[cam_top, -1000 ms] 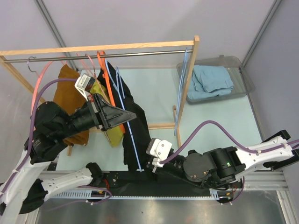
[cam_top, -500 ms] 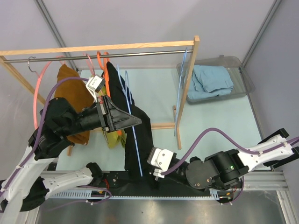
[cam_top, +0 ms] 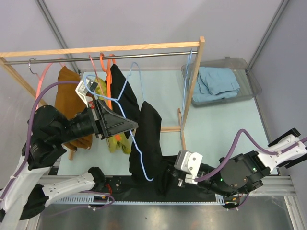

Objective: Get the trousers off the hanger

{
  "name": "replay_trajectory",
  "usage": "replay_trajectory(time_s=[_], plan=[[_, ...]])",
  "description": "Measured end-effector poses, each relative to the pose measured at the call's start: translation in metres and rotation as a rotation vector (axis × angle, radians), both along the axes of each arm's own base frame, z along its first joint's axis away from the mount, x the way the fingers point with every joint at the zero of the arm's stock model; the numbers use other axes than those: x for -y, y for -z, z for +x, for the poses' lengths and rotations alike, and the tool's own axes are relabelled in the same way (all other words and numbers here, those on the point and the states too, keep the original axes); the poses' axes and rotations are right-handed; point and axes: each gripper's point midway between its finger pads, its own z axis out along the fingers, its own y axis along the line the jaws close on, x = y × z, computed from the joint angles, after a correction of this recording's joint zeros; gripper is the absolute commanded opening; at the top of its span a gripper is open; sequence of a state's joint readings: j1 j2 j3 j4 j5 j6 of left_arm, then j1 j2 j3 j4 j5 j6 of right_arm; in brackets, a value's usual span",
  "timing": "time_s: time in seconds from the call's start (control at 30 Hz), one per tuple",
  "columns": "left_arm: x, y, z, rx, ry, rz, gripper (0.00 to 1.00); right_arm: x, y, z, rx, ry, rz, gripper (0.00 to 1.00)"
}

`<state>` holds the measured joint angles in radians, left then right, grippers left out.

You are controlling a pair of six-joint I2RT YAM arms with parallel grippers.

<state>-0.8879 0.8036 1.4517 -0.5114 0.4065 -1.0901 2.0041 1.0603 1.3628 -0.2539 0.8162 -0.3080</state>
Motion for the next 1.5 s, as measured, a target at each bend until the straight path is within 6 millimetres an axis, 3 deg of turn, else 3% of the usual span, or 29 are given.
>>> replay_trajectory(time_s=[0.47, 0.57, 0.63, 0.83, 0.87, 0.93, 0.97, 1.1, 1.13, 1.17, 1.2, 1.27, 1.33, 1.4, 1.43, 1.5], plan=[[-0.011, -0.005, 0.004, 0.019, -0.064, -0.027, 0.0, 0.019, -0.025, 0.012, -0.035, 0.035, 0.125, 0.0], [-0.013, 0.0, 0.006, 0.019, -0.087, -0.003, 0.0, 0.021, -0.02, 0.014, -0.029, 0.049, 0.085, 0.07], [-0.014, 0.005, 0.007, 0.015, -0.094, 0.014, 0.0, 0.023, -0.016, 0.015, -0.027, 0.056, 0.048, 0.0], [-0.013, 0.013, 0.008, -0.003, -0.093, 0.056, 0.01, 0.022, 0.0, 0.013, -0.023, 0.049, -0.015, 0.0], [-0.013, 0.013, 0.008, -0.005, -0.093, 0.059, 0.0, 0.021, 0.001, 0.013, -0.023, 0.047, -0.02, 0.01], [-0.013, 0.013, 0.007, -0.004, -0.09, 0.07, 0.0, 0.018, 0.005, 0.011, -0.017, 0.043, -0.036, 0.15], [-0.014, 0.013, 0.007, -0.004, -0.089, 0.076, 0.0, 0.016, 0.008, 0.01, -0.012, 0.044, -0.047, 0.16], [-0.016, 0.018, 0.005, 0.0, -0.09, 0.11, 0.0, 0.007, 0.015, 0.005, 0.01, 0.042, -0.089, 0.01], [-0.017, 0.02, 0.005, 0.0, -0.091, 0.117, 0.0, 0.005, 0.016, 0.004, 0.013, 0.042, -0.094, 0.01], [-0.017, 0.021, 0.005, -0.001, -0.091, 0.122, 0.0, 0.004, 0.016, 0.004, 0.014, 0.042, -0.096, 0.05], [-0.017, 0.022, 0.004, -0.001, -0.091, 0.123, 0.01, 0.004, 0.015, 0.003, 0.014, 0.041, -0.096, 0.23], [-0.018, 0.022, 0.005, 0.0, -0.091, 0.124, 0.0, 0.004, 0.013, 0.003, 0.011, 0.035, -0.091, 0.33], [-0.018, 0.024, 0.005, 0.013, -0.094, 0.135, 0.0, 0.004, 0.005, 0.0, 0.0, 0.015, -0.072, 0.28], [-0.019, 0.033, 0.007, 0.02, -0.101, 0.171, 0.0, 0.005, -0.007, -0.003, -0.016, -0.006, -0.038, 0.33], [-0.019, 0.038, 0.008, 0.02, -0.106, 0.191, 0.0, 0.006, -0.01, -0.003, -0.021, -0.013, -0.027, 0.26], [-0.02, 0.046, 0.009, 0.015, -0.111, 0.223, 0.0, 0.009, -0.018, -0.003, -0.035, -0.024, 0.0, 0.0]])
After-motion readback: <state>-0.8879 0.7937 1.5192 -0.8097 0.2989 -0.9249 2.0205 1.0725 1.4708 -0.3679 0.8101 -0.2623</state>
